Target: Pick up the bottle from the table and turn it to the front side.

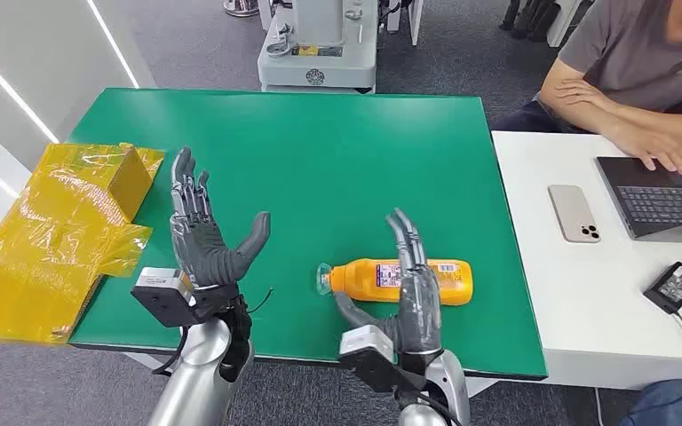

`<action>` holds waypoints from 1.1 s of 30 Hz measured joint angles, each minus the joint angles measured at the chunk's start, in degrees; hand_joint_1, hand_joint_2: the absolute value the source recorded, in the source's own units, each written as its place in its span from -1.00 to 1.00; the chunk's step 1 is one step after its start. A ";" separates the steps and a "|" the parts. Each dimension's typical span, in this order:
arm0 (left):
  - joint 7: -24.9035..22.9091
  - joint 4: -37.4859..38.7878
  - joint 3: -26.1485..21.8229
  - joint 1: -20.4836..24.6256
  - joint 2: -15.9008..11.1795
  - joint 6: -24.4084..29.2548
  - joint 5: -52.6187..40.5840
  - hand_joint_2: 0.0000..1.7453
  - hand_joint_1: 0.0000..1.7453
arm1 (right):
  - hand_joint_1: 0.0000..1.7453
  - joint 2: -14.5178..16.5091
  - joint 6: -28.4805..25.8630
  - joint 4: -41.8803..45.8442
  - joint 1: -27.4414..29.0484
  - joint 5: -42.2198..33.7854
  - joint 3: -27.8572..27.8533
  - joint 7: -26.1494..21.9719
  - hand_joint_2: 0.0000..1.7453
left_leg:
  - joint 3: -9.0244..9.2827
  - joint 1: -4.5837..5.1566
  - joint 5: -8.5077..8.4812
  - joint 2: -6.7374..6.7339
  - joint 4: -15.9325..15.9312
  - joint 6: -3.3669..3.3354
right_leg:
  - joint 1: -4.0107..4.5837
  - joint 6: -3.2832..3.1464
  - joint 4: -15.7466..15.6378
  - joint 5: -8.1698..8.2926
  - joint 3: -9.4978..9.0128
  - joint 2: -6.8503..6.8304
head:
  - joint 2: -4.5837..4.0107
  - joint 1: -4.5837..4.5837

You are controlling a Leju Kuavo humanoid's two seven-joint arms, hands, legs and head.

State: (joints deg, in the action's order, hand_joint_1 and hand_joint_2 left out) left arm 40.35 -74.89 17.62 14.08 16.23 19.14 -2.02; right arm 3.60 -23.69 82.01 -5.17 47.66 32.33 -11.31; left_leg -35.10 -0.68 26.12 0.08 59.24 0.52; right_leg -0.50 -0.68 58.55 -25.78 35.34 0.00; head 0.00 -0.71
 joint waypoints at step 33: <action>-0.04 0.00 1.66 0.62 -0.86 -0.12 2.99 1.00 -1.00 | -1.00 -24.89 48.41 -20.90 -34.07 -7.77 12.02 3.61 1.00 | -0.04 0.03 -0.09 0.08 0.12 -0.15 | -0.02 0.06 0.00 0.11 -0.02 -0.05 | 0.00 -0.02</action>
State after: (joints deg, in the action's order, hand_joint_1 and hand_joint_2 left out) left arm 40.31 -74.89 19.28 14.70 15.37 19.02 0.97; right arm -21.29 24.72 61.11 -39.23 39.88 44.34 -7.70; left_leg -35.13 -0.65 26.03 0.16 59.36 0.37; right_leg -0.52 -0.62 58.55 -25.67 35.32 -0.05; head 0.00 -0.73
